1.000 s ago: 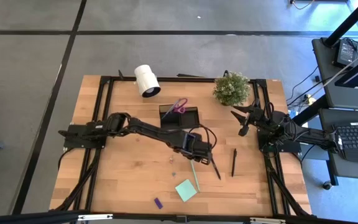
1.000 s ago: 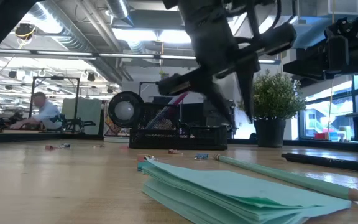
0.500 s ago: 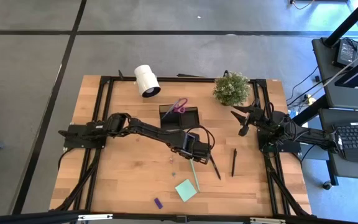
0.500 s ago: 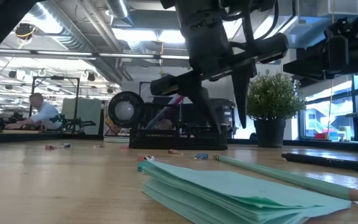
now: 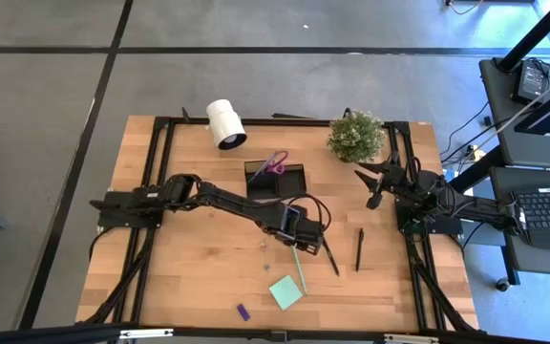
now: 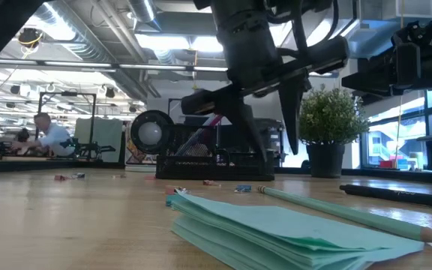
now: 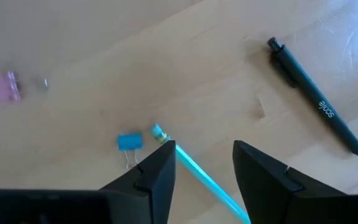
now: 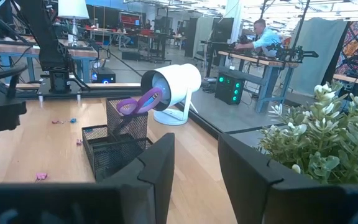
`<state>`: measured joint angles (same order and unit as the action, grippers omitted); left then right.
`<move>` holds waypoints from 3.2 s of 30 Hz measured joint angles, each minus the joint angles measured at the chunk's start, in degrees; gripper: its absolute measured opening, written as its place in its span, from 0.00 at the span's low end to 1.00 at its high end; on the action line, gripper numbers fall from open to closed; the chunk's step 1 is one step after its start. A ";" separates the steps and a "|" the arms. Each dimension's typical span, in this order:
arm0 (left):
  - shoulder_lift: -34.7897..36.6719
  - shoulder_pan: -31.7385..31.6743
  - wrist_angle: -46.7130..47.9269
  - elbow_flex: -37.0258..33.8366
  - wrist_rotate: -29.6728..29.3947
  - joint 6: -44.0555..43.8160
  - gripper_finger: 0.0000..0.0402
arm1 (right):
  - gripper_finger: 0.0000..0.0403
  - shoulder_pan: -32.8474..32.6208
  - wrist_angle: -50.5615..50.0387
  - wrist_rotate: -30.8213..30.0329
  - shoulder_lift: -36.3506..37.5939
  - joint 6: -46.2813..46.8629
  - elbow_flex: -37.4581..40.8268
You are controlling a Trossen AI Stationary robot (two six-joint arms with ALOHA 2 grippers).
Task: Pick and place office supplies into organizer
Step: Put the light blue pencil into the black desk organizer
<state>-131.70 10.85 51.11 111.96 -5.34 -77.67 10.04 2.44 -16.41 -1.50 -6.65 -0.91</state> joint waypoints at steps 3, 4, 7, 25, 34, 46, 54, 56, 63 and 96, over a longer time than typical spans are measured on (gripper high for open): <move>0.00 -0.23 0.91 0.00 0.46 -5.04 0.38 | 0.32 0.00 0.02 -0.01 0.00 0.13 0.00; -0.08 -0.33 1.29 0.00 0.42 -6.16 0.38 | 0.32 0.00 0.02 -0.01 0.00 0.15 0.00; -0.44 -0.42 3.27 0.00 0.35 -8.62 0.38 | 0.32 0.00 0.01 -0.01 0.00 0.15 0.00; -0.46 -0.39 3.15 0.00 -0.48 -11.05 0.38 | 0.32 0.00 0.02 -0.01 0.00 0.15 0.00; -0.46 -0.39 3.09 0.00 -0.96 -11.14 0.38 | 0.32 0.00 0.00 -0.01 0.00 0.15 0.00; -4.14 -0.41 1.07 0.13 2.44 -10.70 0.38 | 0.32 0.02 0.00 -0.01 0.02 0.15 0.00; -4.66 -0.74 0.50 0.20 2.67 -12.61 0.37 | 0.32 0.02 0.02 -0.01 0.02 0.13 0.00; -4.68 -0.96 0.52 0.20 2.83 -13.91 0.38 | 0.32 0.02 0.00 -0.01 0.02 0.07 0.00; -4.82 -1.19 0.64 0.52 2.71 -12.64 0.37 | 0.32 0.02 0.02 -0.01 0.02 0.00 0.00; -4.92 -1.20 2.47 0.70 3.36 -13.14 0.37 | 0.32 0.02 0.00 -0.01 0.02 -0.02 0.00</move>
<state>-136.62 9.65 53.58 112.66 -1.98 -90.81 10.07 2.44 -16.43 -1.48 -6.68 -0.91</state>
